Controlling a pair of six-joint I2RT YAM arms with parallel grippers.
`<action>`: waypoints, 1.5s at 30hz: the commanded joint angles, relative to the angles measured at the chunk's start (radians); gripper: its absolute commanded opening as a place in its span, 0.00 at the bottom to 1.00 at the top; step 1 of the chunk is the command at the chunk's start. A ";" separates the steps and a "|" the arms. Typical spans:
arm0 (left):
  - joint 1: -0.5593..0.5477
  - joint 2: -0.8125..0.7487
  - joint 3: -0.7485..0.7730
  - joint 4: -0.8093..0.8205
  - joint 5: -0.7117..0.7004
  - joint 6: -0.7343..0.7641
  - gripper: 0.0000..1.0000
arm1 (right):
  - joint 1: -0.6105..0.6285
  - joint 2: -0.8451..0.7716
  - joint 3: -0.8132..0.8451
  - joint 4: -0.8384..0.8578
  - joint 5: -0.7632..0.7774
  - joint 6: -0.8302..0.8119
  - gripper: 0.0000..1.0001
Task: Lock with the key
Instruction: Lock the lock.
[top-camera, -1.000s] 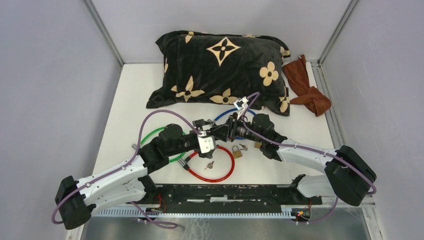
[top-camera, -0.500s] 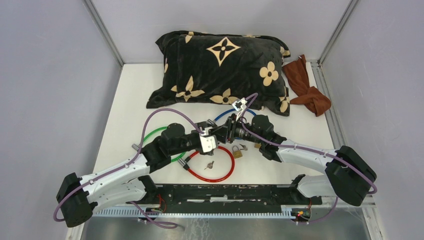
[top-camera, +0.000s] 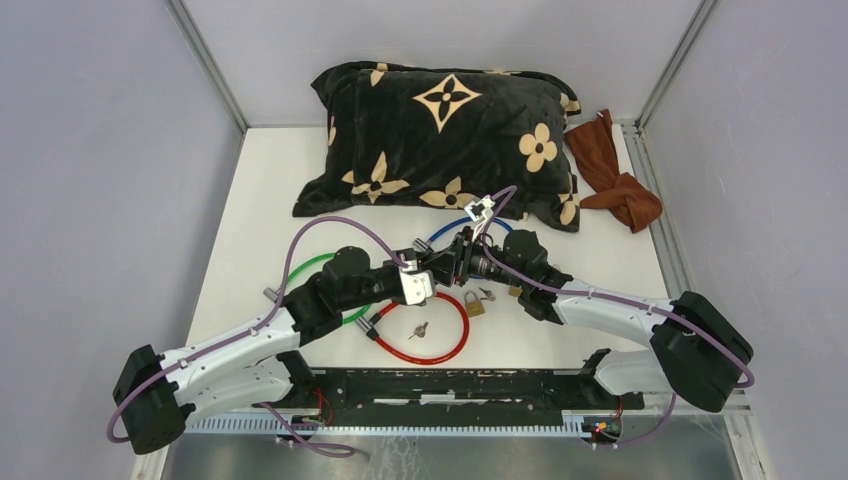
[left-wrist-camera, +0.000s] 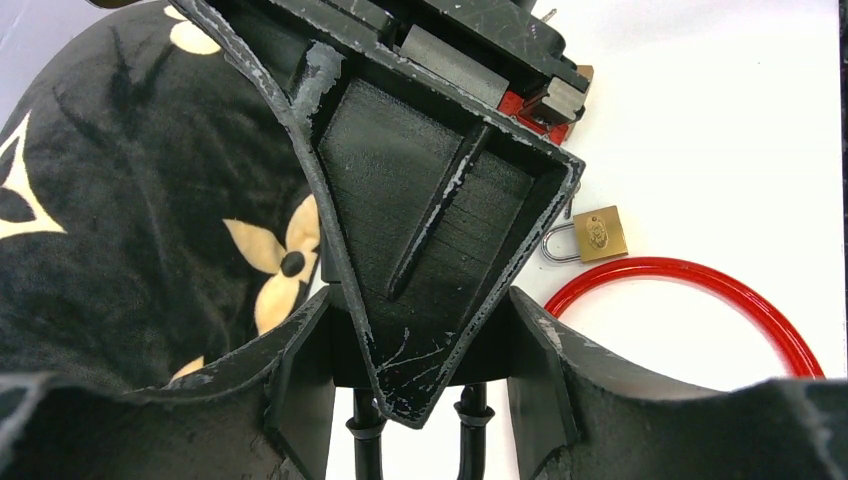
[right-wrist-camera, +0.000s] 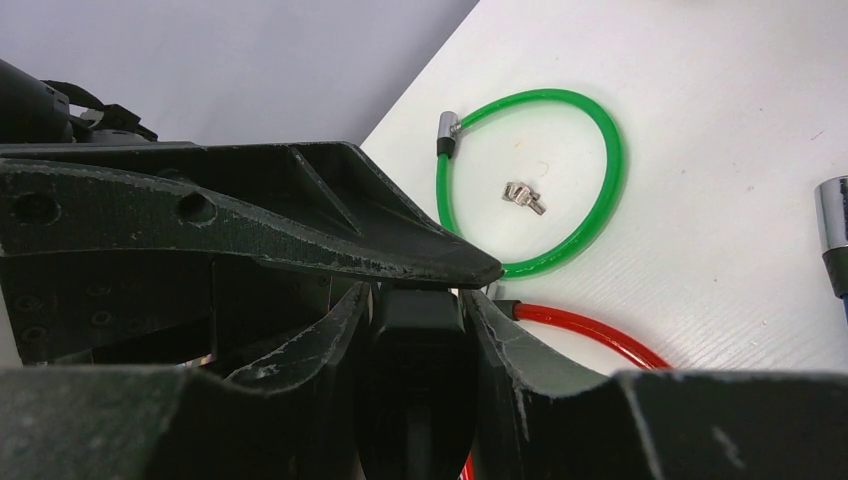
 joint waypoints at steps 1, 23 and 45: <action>-0.004 -0.009 0.013 0.055 0.020 0.006 0.02 | 0.016 -0.028 0.068 0.104 -0.030 -0.001 0.00; -0.004 -0.072 -0.032 -0.093 -0.041 0.039 0.02 | -0.165 -0.091 0.096 -0.368 -0.273 -0.332 0.68; -0.003 -0.075 -0.047 -0.034 -0.063 -0.029 0.02 | -0.172 0.033 0.069 -0.191 -0.479 -0.240 0.02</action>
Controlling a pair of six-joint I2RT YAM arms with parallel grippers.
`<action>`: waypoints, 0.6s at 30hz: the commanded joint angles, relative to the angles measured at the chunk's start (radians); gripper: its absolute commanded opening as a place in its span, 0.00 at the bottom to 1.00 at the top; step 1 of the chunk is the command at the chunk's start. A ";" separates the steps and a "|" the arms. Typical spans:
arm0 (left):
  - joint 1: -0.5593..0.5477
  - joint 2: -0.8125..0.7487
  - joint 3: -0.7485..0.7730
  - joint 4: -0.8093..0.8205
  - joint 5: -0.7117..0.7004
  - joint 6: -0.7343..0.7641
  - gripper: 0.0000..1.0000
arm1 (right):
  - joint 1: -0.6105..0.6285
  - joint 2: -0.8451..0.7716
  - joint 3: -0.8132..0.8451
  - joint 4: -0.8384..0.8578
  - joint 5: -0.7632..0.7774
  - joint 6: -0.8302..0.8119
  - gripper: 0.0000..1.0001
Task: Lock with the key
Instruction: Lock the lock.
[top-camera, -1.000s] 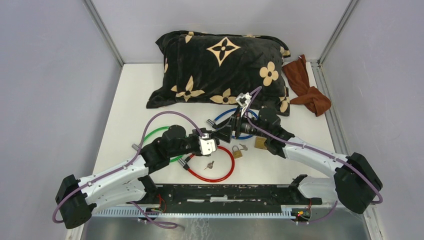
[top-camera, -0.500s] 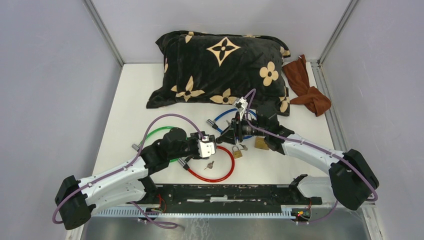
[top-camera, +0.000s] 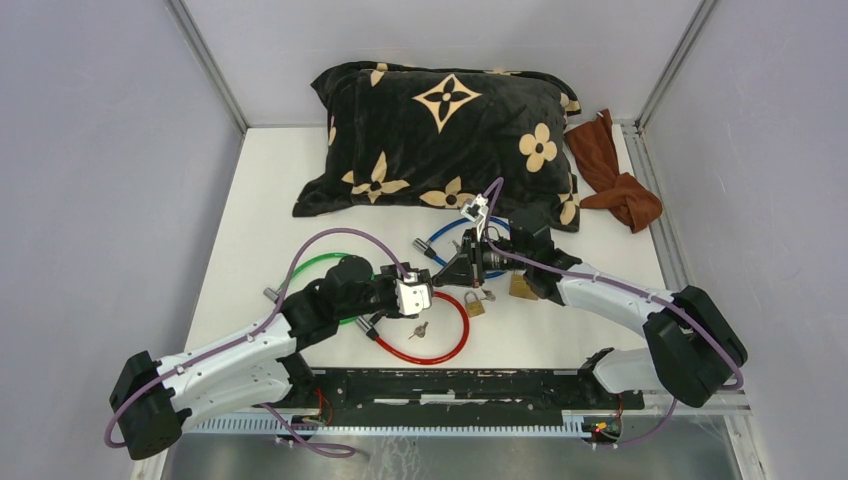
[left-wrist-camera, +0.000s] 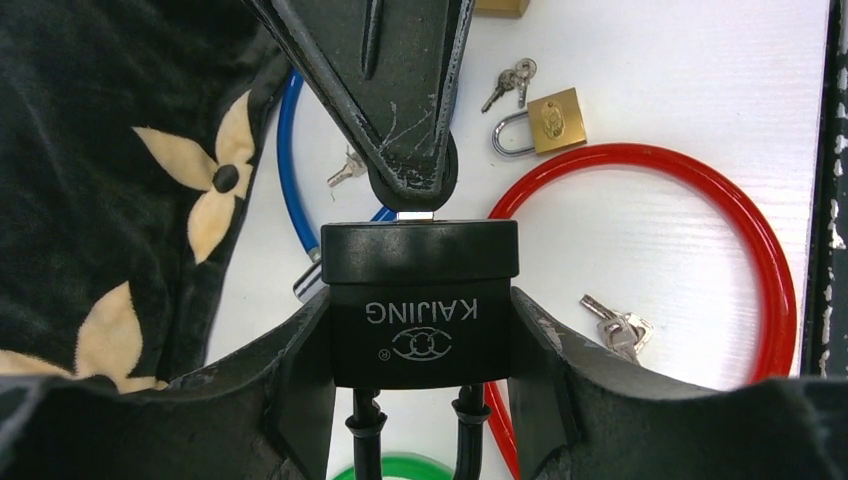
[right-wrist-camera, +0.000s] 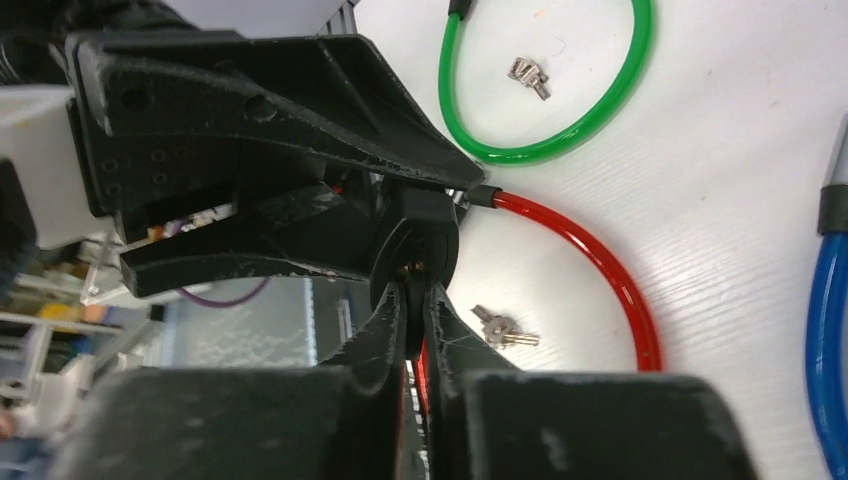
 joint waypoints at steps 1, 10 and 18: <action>-0.004 -0.029 0.006 0.146 -0.025 -0.050 0.02 | -0.001 -0.015 -0.001 0.079 -0.035 0.023 0.00; -0.001 -0.077 -0.021 0.090 -0.063 -0.055 0.02 | -0.131 -0.117 -0.013 -0.083 0.051 -0.064 0.00; 0.005 -0.099 -0.039 0.089 -0.069 -0.065 0.02 | -0.182 -0.168 -0.024 -0.263 0.116 -0.158 0.00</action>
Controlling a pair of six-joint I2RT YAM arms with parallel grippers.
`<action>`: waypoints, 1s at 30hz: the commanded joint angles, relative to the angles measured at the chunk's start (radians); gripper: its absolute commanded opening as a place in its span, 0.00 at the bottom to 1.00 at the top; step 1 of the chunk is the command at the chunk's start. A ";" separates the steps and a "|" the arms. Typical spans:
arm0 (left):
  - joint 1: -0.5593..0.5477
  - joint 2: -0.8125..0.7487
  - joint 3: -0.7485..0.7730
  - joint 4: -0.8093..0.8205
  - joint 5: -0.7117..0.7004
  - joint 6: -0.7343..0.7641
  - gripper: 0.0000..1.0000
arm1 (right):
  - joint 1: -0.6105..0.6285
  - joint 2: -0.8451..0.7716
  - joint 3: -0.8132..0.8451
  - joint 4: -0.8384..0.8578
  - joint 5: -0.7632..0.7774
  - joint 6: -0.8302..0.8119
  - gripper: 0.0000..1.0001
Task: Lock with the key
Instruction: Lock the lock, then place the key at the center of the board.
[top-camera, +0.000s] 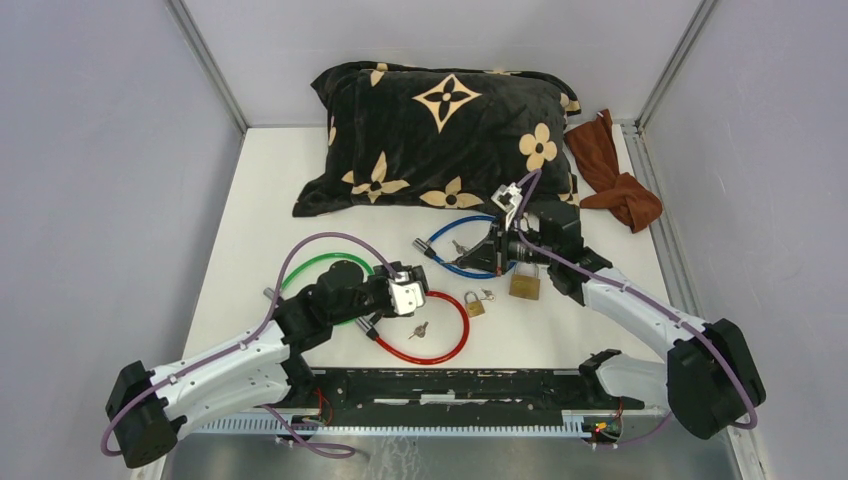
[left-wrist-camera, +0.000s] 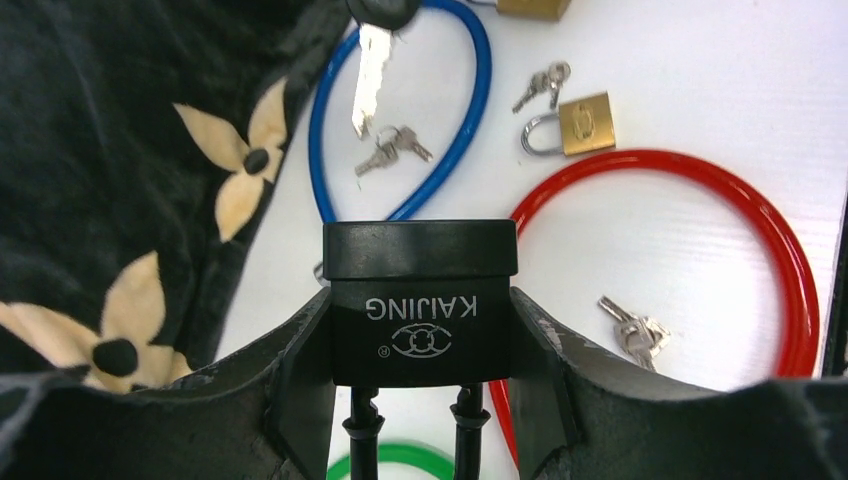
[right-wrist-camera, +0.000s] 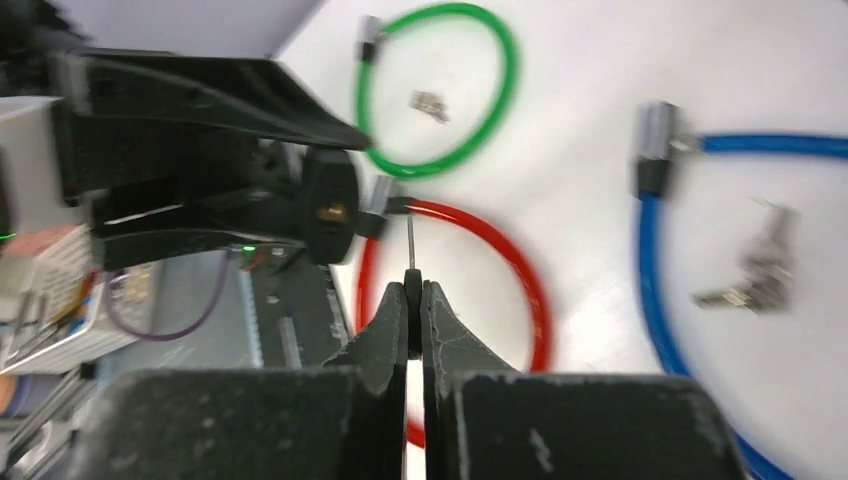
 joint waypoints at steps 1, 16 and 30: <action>0.007 -0.033 -0.002 0.038 -0.018 -0.043 0.02 | -0.038 -0.018 -0.007 -0.195 0.151 -0.137 0.00; 0.007 -0.081 -0.007 0.040 0.010 -0.112 0.02 | -0.044 -0.039 -0.129 -0.630 0.337 -0.288 0.00; 0.007 -0.093 -0.012 0.064 0.058 -0.127 0.02 | 0.080 -0.153 0.035 -0.385 0.315 -0.242 0.81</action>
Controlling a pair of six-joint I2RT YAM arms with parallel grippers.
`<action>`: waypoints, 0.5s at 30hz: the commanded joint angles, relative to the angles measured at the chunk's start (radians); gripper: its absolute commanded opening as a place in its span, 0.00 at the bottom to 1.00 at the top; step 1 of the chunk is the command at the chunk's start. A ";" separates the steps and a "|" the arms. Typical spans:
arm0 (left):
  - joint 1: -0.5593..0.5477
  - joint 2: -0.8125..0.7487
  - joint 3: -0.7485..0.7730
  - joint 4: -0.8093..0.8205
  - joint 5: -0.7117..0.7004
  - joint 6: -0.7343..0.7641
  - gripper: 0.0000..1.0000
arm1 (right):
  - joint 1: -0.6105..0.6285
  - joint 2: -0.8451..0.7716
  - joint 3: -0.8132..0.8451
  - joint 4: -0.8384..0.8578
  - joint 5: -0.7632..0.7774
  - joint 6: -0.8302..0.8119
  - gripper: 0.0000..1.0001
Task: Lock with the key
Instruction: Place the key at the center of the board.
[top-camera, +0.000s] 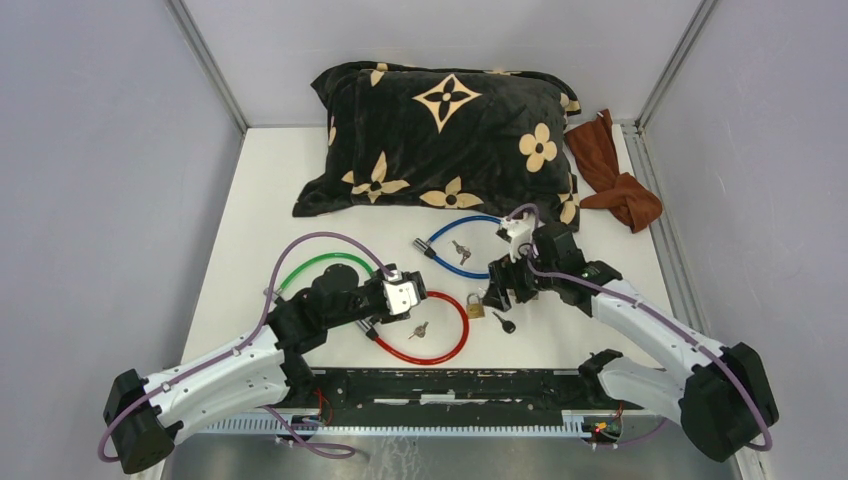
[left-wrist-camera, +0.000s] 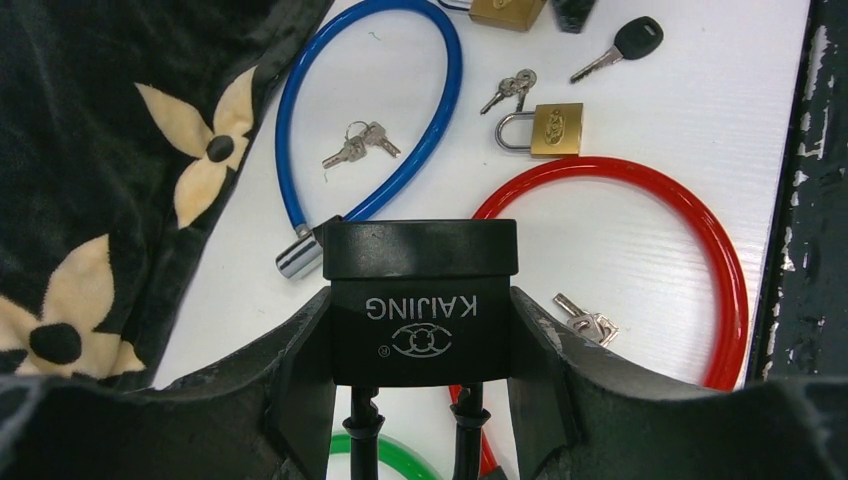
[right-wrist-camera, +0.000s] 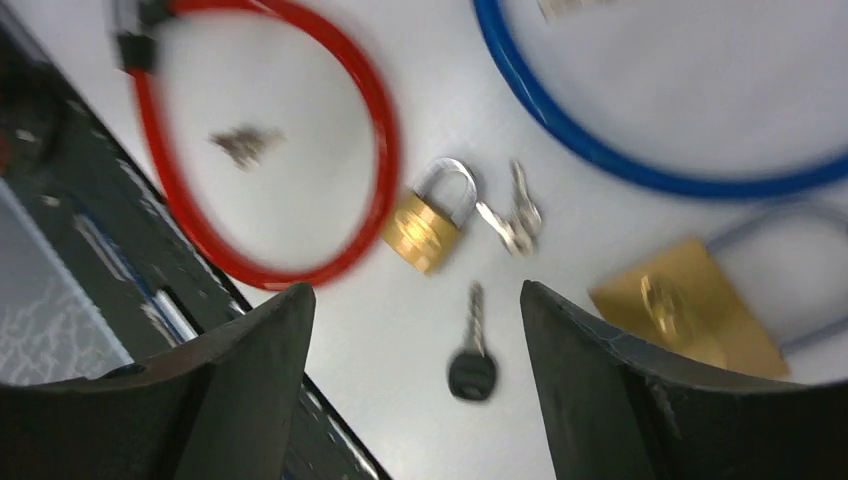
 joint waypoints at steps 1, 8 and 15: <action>0.002 -0.027 0.011 0.124 0.043 -0.031 0.02 | 0.139 -0.039 0.063 0.406 -0.124 0.118 0.81; 0.002 -0.036 0.020 0.118 0.052 -0.018 0.02 | 0.280 0.163 0.105 0.783 -0.175 0.336 0.82; 0.002 -0.038 0.020 0.111 0.087 0.011 0.02 | 0.305 0.322 0.127 0.954 -0.234 0.458 0.80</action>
